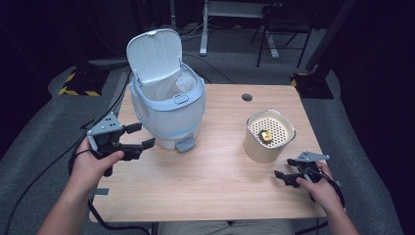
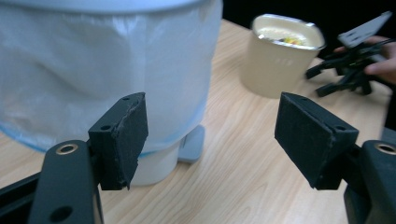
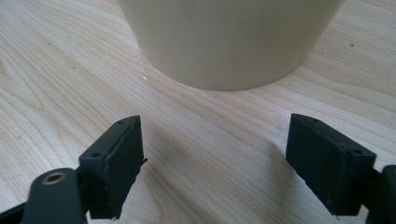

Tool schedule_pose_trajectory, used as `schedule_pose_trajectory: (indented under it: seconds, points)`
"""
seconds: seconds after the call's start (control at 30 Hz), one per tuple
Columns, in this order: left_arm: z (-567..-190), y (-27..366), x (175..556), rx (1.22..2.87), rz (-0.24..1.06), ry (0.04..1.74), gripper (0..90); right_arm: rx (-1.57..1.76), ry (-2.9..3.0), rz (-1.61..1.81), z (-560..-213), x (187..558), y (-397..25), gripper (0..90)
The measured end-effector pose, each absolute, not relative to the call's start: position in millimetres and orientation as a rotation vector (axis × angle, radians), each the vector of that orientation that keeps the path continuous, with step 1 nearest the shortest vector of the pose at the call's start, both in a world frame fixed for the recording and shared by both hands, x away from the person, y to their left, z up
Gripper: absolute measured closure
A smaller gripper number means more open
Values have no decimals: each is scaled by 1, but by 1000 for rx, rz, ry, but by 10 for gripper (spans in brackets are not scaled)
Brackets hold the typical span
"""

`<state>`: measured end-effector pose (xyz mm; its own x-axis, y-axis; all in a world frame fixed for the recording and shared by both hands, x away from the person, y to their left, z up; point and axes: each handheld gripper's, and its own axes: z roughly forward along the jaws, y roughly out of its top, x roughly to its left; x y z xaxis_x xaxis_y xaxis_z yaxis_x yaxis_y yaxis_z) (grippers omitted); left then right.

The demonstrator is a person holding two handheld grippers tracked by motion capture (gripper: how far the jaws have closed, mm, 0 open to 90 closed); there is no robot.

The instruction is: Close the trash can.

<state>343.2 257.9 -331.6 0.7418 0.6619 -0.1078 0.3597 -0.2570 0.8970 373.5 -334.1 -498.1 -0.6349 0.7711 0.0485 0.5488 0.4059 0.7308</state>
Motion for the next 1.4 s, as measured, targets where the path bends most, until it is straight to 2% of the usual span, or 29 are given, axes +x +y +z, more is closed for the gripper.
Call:
schedule_pose_trajectory:
  seconds: [0.23,0.47,0.8,1.07,1.13,1.23,1.33,1.4]
  points:
    - [-309,280,353,1807,304,733,232,1140,2347,1069,-503,372,-334,186]
    - [-281,298,368,1741,339,694,250,1116,2340,1023,-504,370,-331,169]
    - [-254,304,398,1668,365,655,294,1117,2340,1024,-504,370,-331,168]
    - [-241,299,423,1649,378,632,286,1117,2340,1023,-504,370,-331,166]
    - [-240,296,433,1640,378,644,246,1117,2340,1023,-504,370,-331,165]
    - [-240,295,438,1633,376,666,241,1115,2340,1024,-504,370,-331,165]
    - [-240,296,449,1633,470,764,247,1112,2343,1024,-504,370,-330,165]
    - [-240,297,452,1630,488,788,253,1107,2345,1023,-504,370,-330,165]
